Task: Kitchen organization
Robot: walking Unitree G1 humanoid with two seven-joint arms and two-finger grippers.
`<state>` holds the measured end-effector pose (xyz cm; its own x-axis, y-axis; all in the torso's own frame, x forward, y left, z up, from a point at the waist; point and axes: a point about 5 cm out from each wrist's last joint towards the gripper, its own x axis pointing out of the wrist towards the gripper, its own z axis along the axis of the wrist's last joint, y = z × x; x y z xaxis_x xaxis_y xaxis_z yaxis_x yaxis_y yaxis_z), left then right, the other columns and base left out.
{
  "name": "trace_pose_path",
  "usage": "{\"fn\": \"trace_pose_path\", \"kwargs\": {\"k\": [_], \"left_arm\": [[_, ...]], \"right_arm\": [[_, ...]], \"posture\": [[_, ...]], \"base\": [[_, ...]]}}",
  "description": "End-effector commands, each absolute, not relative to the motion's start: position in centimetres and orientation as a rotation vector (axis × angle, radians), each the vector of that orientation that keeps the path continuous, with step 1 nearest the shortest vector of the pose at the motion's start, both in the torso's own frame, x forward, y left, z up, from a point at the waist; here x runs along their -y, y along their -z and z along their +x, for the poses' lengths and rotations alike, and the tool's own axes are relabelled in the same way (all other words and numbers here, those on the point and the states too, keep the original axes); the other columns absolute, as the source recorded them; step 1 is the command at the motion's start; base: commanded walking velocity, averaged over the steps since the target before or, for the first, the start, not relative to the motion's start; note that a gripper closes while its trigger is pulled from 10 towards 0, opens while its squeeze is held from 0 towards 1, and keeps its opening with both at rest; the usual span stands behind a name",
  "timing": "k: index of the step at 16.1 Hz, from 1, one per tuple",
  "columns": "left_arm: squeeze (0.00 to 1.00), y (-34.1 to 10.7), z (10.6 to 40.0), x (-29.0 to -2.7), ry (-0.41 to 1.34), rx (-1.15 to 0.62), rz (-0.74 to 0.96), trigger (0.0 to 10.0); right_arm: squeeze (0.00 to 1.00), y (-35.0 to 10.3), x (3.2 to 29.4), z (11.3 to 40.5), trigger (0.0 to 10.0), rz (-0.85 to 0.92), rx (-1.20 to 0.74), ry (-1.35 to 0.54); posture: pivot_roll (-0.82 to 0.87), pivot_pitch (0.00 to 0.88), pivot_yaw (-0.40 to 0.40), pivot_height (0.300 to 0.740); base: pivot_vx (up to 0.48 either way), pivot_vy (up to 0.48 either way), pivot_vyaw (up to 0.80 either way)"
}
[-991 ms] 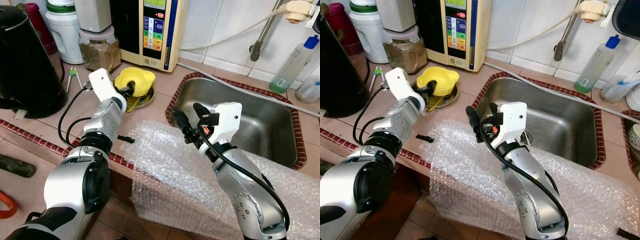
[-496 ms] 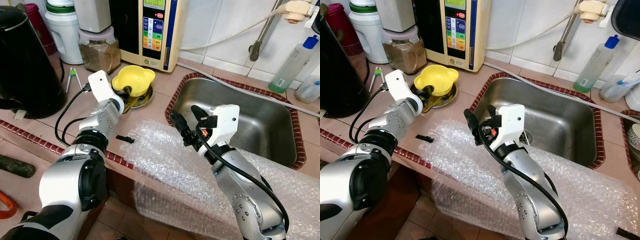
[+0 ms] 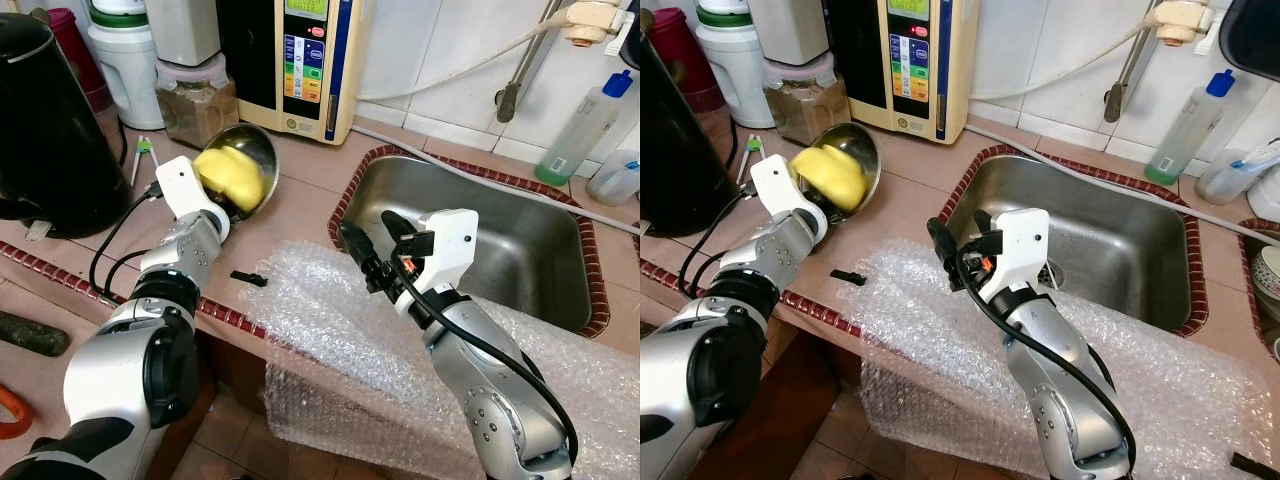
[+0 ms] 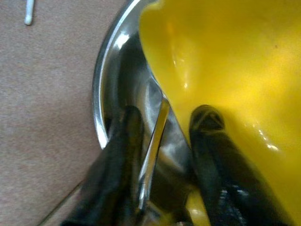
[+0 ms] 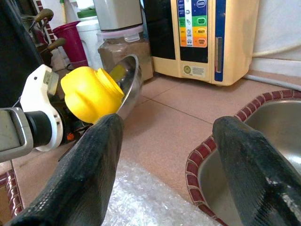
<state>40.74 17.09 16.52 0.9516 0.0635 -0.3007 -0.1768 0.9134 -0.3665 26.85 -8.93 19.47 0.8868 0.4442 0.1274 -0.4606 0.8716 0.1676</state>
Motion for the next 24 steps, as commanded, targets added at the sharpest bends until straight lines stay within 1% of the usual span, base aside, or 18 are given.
{"fn": "trace_pose_path", "kwargs": {"k": [1,3,6,10,12,13,15,18,22,23,24], "left_arm": [[0.0,-14.2,39.9,-17.3,-0.149,-0.386,-0.381,0.0],[0.0,-14.2,39.8,-18.0,-0.158,-0.383,-0.357,0.0],[0.0,-14.4,39.9,-18.0,-0.137,-0.371,-0.333,0.0],[0.0,-15.6,40.4,-17.2,-0.04,-0.32,-0.175,0.0],[0.0,-16.4,40.7,-16.7,0.012,-0.289,-0.059,0.0],[0.0,-17.0,40.8,-16.5,0.04,-0.256,0.029,0.0],[0.0,-17.8,41.1,-16.1,0.061,-0.221,0.077,0.0],[0.0,-18.3,41.2,-15.9,0.068,-0.192,0.119,0.0],[0.0,-18.9,41.3,-16.1,0.037,-0.157,0.117,0.0],[0.0,-20.3,41.5,-16.7,-0.03,-0.074,0.113,0.0],[0.0,-20.8,41.6,-16.8,-0.051,-0.037,0.11,0.2]], "right_arm": [[0.0,-19.5,9.0,26.8,10.0,0.187,0.085,-0.477],[0.0,-19.4,9.0,26.9,10.0,0.186,0.083,-0.478],[0.0,-19.4,9.0,26.9,10.0,0.187,0.082,-0.481],[0.0,-19.3,9.0,27.0,10.0,0.182,0.078,-0.478],[0.0,-19.3,9.0,27.0,10.0,0.182,0.077,-0.475],[0.0,-19.2,9.1,27.0,10.0,0.181,0.077,-0.472],[0.0,-19.2,9.1,27.0,10.0,0.181,0.076,-0.471],[0.0,-19.2,9.0,27.1,10.0,0.179,0.076,-0.469],[0.0,-19.2,9.1,27.2,10.0,0.176,0.076,-0.467],[0.0,-19.2,9.1,27.2,10.0,0.175,0.078,-0.465],[0.0,-19.2,9.1,27.3,10.0,0.175,0.079,-0.465]], "posture": [[-0.05,0.091,-0.047,0.74],[-0.05,0.088,-0.047,0.74],[-0.04,0.086,-0.048,0.74],[-0.05,0.086,-0.048,0.74],[-0.05,0.087,-0.047,0.74],[-0.04,0.086,-0.047,0.74],[-0.04,0.087,-0.046,0.74],[-0.05,0.085,-0.049,0.74],[-0.05,0.083,-0.051,0.74],[-0.04,0.085,-0.054,0.74],[-0.04,0.085,-0.054,0.74]], "base": [[0.0,0.0,0.0],[0.0,0.0,0.0],[0.0,0.0,0.0],[0.0,0.0,0.0],[0.0,0.0,0.0],[0.0,0.0,0.0],[0.0,0.0,0.0],[0.0,0.0,0.0],[0.0,0.0,0.0],[0.0,0.0,0.0],[0.0,0.0,0.0]]}}
